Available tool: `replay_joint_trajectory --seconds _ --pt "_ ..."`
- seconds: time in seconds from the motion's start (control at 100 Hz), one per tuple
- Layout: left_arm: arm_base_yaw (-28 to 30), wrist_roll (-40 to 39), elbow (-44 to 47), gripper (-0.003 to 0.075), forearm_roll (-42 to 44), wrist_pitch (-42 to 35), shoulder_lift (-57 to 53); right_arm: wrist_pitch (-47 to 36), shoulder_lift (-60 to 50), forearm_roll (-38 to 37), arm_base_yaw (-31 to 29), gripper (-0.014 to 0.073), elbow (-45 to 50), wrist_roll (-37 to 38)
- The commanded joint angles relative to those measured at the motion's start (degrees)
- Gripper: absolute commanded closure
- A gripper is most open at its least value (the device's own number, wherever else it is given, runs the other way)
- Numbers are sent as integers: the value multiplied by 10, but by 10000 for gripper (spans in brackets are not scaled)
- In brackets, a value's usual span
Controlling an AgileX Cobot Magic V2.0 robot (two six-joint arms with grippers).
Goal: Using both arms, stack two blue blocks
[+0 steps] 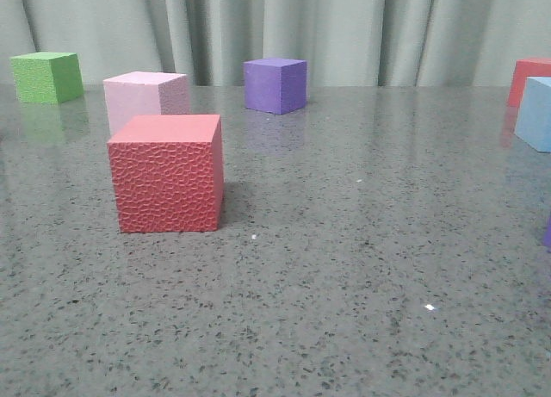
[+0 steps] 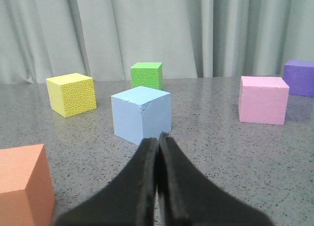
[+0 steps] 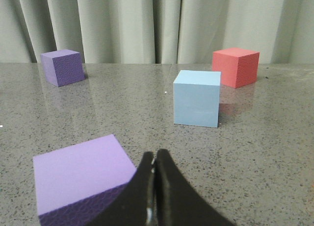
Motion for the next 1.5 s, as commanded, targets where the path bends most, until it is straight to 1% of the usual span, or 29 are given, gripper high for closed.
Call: replay_joint_trajectory --seconds 0.0,0.95,1.11,1.31,1.4,1.49 --pt "2 -6 24 739 -1 -47 -18 -42 -16 -1 1 661 -9 -3" --pt "2 -6 24 739 -1 -48 -18 -42 -16 -1 1 661 -9 -3" --pt "2 -6 22 739 -1 -57 -18 -61 -16 -1 1 661 -10 -3" --pt "2 -6 -22 739 -9 -54 -18 -60 -15 7 1 661 -36 -3" --pt "2 -6 -64 739 -31 -18 -16 -36 -15 13 1 661 -64 -3" --pt "2 -6 -114 739 -41 38 -2 5 -11 16 1 661 -101 -3"
